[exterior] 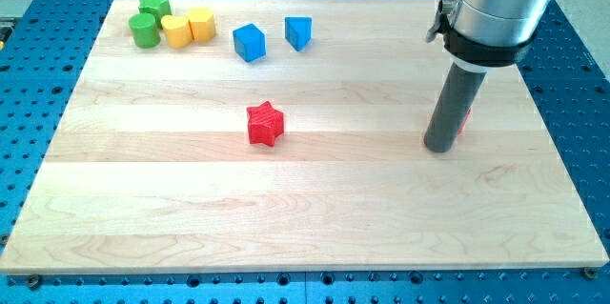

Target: Move the red star into the red circle

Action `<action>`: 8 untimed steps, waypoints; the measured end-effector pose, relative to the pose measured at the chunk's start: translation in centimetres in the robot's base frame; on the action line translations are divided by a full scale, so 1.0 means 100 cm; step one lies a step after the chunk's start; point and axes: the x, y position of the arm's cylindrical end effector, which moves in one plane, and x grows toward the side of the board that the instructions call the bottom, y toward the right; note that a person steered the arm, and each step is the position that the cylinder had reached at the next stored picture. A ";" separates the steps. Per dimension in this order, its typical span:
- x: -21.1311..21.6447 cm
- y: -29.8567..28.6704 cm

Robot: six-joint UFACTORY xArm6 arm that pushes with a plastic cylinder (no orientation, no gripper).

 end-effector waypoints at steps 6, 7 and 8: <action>-0.033 -0.122; -0.005 -0.117; 0.001 -0.101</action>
